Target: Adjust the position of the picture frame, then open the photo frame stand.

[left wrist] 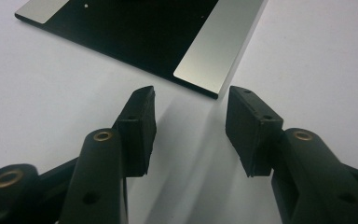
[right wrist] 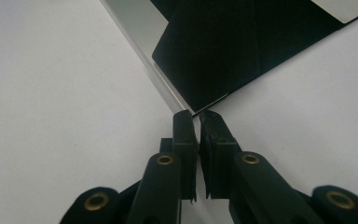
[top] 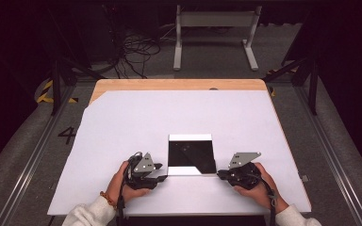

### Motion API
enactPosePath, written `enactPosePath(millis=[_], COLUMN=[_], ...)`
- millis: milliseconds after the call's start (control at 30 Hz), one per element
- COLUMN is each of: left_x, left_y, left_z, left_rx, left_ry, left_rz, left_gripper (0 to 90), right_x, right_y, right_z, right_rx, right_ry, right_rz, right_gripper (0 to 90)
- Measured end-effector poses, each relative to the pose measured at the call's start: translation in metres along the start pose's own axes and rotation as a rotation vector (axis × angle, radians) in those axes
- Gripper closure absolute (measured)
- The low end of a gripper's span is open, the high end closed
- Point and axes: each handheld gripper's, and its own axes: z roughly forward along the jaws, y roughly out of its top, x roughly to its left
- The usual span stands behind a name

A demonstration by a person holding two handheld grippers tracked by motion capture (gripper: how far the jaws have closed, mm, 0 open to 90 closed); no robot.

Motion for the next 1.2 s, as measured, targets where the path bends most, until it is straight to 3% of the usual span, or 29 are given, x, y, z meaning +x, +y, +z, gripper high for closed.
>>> enactPosePath(millis=[333, 900, 1200], left_x=[0.005, 0.006, 0.008], left_y=[0.000, 0.000, -0.001], left_z=[-0.001, -0.001, -0.004], left_rx=[-0.006, 0.003, -0.003], left_ry=[0.014, 0.031, 0.044], left_rz=[0.003, 0.011, -0.006], left_gripper=[52.6, 49.1, 47.4], right_x=[-0.001, 0.003, 0.005], right_y=[0.005, 0.011, 0.014], right_z=[0.001, 0.003, 0.004], right_rx=[0.033, 0.078, 0.107], right_ry=[0.014, 0.022, 0.006], right_rz=[0.013, -0.022, -0.033], right_gripper=[86.6, 87.1, 86.4])
